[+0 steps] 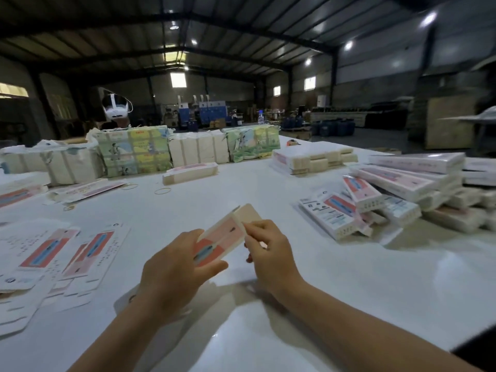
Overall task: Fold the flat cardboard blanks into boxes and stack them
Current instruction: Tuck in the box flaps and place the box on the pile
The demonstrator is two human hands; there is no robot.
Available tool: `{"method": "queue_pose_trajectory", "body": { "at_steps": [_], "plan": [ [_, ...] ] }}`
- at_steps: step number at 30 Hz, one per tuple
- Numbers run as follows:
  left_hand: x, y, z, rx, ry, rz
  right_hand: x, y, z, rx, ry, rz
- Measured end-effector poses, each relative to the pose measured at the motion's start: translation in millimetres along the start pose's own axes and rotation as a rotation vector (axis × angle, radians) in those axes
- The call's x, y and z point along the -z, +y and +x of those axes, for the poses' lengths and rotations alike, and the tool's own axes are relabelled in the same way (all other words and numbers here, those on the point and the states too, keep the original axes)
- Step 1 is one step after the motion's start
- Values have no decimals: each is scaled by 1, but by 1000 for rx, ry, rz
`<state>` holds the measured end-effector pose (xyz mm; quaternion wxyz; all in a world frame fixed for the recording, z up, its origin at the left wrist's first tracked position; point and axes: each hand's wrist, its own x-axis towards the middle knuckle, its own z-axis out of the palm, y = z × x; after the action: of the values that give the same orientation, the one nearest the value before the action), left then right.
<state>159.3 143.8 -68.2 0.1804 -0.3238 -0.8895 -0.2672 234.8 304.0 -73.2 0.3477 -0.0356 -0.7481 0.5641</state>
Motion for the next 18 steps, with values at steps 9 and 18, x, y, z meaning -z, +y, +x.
{"method": "queue_pose_trajectory", "body": {
  "at_steps": [9, 18],
  "plan": [
    [10, 2, -9, 4, -55, 19, -5, -1, -8, 132, -78, -92],
    [15, 5, -16, -22, -106, 94, 7, -6, 7, -322, -119, 286]
  ]
}}
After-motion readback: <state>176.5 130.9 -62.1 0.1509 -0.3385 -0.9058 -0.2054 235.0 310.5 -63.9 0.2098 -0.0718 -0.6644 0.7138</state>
